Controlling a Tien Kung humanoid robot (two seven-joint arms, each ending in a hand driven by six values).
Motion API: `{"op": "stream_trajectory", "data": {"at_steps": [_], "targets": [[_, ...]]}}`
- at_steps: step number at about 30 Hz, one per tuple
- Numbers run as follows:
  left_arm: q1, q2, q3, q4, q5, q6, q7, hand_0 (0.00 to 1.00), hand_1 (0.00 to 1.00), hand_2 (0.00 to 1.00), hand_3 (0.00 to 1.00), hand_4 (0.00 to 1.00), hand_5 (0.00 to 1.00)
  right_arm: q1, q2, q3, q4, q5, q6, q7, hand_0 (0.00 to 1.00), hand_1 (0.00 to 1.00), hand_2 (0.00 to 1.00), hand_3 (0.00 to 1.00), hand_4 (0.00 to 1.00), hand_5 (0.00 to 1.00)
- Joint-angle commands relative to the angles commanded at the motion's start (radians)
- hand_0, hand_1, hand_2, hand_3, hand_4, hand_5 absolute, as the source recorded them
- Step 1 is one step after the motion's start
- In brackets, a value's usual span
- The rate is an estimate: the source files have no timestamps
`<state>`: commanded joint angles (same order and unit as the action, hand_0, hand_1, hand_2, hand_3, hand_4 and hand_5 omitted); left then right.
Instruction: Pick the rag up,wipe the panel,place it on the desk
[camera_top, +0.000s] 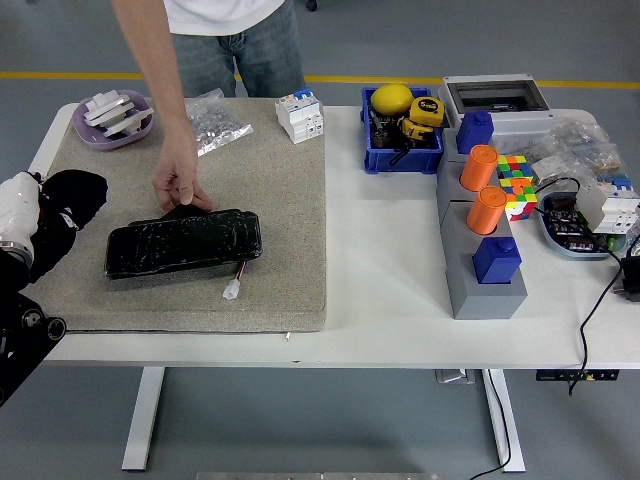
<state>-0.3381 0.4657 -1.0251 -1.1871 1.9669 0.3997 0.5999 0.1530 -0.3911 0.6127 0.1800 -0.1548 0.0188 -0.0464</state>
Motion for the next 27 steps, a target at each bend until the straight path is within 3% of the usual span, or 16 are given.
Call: {"op": "stream_trajectory", "data": {"at_steps": [5,6,11,12,17,18,23,24,27], "targets": [[-0.016,-0.017,0.011,0.064,-0.053,0.023,-0.034,0.220,0.164,0.470,0.436,0.086,0.002,0.003,0.003,-0.012,0.000,0.008,0.000,0.001,0.714,0.340,0.627,0.628,0.998,0.590],[-0.017,-0.019,0.013,0.068,-0.061,0.024,-0.039,0.249,0.231,0.485,0.461,0.179,0.002,0.004,0.003,-0.013,0.000,0.008,0.000,0.001,0.713,0.340,0.627,0.627,0.998,0.591],[-0.021,-0.023,0.009,0.073,-0.077,0.025,-0.055,0.249,0.231,0.485,0.461,0.179,0.002,0.006,0.003,-0.015,0.000,0.011,0.000,0.001,0.713,0.340,0.627,0.627,0.998,0.591],[-0.025,-0.021,0.011,0.076,-0.080,0.025,-0.061,0.310,0.391,0.497,0.482,0.337,0.002,0.005,0.004,-0.014,0.000,0.010,0.000,0.000,0.713,0.337,0.627,0.627,0.998,0.590],[-0.034,-0.013,0.016,0.093,-0.090,0.017,-0.070,0.310,0.391,0.497,0.482,0.337,0.002,0.007,0.005,-0.010,0.000,0.007,-0.001,0.001,0.713,0.337,0.627,0.627,0.998,0.590],[-0.036,-0.010,0.018,0.098,-0.089,0.013,-0.070,0.353,0.476,0.533,0.543,0.580,0.002,0.008,0.005,-0.005,0.000,0.003,-0.002,0.001,0.713,0.336,0.627,0.627,0.998,0.591],[-0.044,0.003,0.042,0.120,-0.092,-0.010,-0.069,0.353,0.476,0.533,0.543,0.580,0.002,0.009,0.006,0.018,0.000,-0.015,-0.005,-0.001,0.713,0.336,0.627,0.627,0.998,0.591],[-0.044,0.005,0.045,0.121,-0.090,-0.016,-0.068,0.419,0.517,0.550,0.563,0.674,0.002,0.009,0.006,0.019,0.000,-0.017,-0.005,-0.002,0.713,0.324,0.627,0.627,0.998,0.589],[-0.039,0.009,0.048,0.110,-0.093,-0.040,-0.061,0.419,0.517,0.550,0.563,0.674,0.002,0.010,0.005,0.026,0.000,-0.022,-0.007,-0.003,0.713,0.324,0.627,0.627,0.998,0.589]]}}
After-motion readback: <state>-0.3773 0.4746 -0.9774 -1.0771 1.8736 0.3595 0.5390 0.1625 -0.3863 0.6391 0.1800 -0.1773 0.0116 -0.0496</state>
